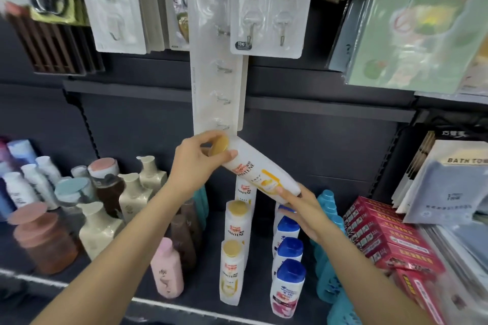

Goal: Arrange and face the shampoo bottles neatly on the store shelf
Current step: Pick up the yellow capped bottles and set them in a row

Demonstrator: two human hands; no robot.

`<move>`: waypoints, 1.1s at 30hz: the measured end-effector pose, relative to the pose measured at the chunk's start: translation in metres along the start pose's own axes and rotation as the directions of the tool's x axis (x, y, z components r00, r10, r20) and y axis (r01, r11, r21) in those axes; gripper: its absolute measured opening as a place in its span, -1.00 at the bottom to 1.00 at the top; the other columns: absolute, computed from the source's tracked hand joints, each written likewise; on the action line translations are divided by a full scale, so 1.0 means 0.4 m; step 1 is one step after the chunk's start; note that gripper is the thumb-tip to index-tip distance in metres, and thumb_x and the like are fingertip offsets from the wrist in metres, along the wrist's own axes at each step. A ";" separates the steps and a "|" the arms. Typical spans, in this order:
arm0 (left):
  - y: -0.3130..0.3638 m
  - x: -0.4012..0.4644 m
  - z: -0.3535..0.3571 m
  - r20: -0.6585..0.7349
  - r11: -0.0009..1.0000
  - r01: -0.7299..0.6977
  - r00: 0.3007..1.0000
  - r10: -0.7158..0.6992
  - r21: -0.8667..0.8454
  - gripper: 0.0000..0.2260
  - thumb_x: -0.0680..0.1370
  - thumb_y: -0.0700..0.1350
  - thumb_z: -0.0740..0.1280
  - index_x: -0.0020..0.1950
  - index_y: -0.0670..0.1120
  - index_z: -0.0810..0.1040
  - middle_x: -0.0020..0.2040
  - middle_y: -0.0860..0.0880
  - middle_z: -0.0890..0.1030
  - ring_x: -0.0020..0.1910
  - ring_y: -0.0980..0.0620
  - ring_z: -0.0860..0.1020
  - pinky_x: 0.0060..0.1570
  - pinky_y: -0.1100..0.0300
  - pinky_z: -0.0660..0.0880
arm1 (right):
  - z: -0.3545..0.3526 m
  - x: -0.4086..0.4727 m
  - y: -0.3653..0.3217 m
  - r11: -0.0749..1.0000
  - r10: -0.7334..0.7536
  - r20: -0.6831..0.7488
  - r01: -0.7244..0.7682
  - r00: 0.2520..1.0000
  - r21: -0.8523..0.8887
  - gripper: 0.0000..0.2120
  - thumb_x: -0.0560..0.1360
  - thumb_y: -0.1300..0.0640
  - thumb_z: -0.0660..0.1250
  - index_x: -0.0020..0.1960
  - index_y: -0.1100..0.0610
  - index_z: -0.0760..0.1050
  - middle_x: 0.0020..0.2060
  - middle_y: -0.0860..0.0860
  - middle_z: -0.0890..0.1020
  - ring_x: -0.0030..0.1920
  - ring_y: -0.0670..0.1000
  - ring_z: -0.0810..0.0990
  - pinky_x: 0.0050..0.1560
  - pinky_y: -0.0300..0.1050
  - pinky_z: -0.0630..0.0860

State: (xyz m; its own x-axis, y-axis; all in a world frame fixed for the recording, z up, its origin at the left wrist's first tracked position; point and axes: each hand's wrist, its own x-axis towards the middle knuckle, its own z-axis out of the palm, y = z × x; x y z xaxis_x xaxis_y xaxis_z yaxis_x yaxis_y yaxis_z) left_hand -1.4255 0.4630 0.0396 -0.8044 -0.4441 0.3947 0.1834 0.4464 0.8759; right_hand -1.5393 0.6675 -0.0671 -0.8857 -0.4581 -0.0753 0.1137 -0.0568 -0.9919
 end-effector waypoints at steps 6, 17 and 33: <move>-0.012 -0.023 -0.066 0.034 0.968 0.154 0.988 -0.150 -0.201 -0.61 0.44 -0.18 0.44 0.25 -0.10 0.52 0.13 -0.06 0.59 0.07 -0.02 0.60 0.00 0.09 0.60 | 0.037 -0.059 -0.043 0.954 -0.034 0.006 0.031 0.999 0.297 -0.67 0.54 0.10 0.27 0.25 0.23 0.48 0.10 0.14 0.64 0.13 0.09 0.62 0.05 -0.02 0.61; -0.046 -0.079 -0.118 0.219 0.795 0.374 0.927 -0.304 -0.479 -0.72 0.57 -0.11 0.26 0.21 -0.23 0.52 0.10 -0.12 0.64 0.08 0.00 0.62 0.15 0.19 0.52 | 0.088 -0.108 -0.116 0.927 -0.201 -0.116 0.227 0.973 0.299 -0.43 0.32 0.20 0.42 0.32 0.18 0.40 0.18 0.12 0.55 0.18 0.08 0.56 0.05 -0.04 0.60; -0.016 -0.130 -0.200 0.261 0.945 -0.027 0.958 0.117 -0.325 -0.49 0.38 -0.20 0.38 0.31 0.02 0.40 0.21 0.08 0.56 0.20 0.16 0.52 0.06 0.34 0.48 | 0.095 -0.143 -0.109 0.853 -0.153 0.111 0.074 0.982 0.516 -0.38 0.39 0.38 0.27 0.41 0.05 0.33 0.22 0.08 0.58 0.20 0.08 0.57 0.06 -0.14 0.59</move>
State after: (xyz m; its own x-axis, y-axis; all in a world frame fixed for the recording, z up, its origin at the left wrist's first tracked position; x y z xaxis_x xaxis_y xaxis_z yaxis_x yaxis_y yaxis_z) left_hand -1.3396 0.4208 0.0356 -0.8966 -0.1704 0.4087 0.3791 0.1817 0.9074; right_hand -1.4767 0.6624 -0.0155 -0.8370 -0.5399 0.0888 0.2636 -0.5401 -0.7993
